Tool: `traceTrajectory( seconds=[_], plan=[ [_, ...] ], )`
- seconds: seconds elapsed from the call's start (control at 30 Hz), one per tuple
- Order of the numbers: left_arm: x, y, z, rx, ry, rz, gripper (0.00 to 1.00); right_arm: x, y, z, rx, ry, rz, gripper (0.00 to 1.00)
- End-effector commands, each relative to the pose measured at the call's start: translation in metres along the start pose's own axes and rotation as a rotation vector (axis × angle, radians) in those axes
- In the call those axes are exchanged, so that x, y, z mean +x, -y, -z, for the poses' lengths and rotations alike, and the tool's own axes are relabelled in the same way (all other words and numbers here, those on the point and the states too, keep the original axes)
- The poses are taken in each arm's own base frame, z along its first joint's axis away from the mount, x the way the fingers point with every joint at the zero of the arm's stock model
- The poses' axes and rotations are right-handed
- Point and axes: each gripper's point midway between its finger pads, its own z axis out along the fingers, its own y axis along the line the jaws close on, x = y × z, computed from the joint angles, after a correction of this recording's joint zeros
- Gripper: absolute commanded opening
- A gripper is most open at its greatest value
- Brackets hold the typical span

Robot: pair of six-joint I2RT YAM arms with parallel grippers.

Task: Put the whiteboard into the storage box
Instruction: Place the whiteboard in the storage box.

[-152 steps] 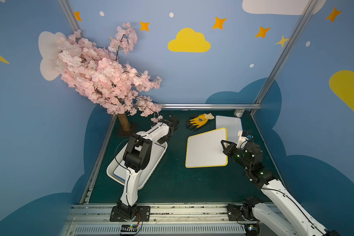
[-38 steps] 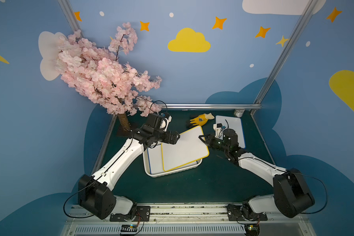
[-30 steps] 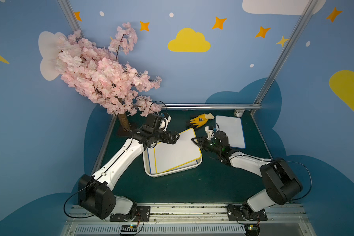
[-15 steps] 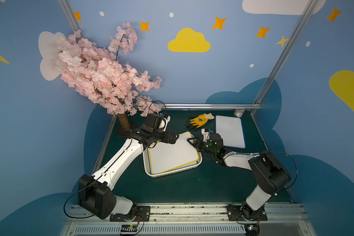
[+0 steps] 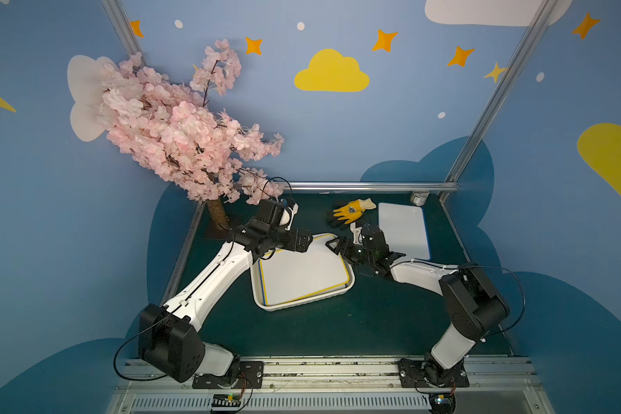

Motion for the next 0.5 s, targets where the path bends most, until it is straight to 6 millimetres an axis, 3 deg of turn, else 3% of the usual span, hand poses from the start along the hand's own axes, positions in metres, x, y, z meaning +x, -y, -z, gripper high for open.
traceTrajectory(
  seconds=[0.0, 0.2, 0.47],
  plan=[
    [0.006, -0.009, -0.004, -0.036, -0.03, 0.011, 1.0, -0.002, 0.012, 0.005, 0.139, -0.011, 0.098, 0.79],
    [0.007, -0.013, -0.005, -0.053, -0.032, 0.016, 1.0, -0.006, 0.014, 0.019, 0.258, 0.026, 0.229, 0.81],
    [0.007, -0.018, -0.007, -0.073, -0.034, 0.03, 1.0, -0.018, 0.025, 0.054, 0.376, 0.164, 0.324, 0.81]
  ],
)
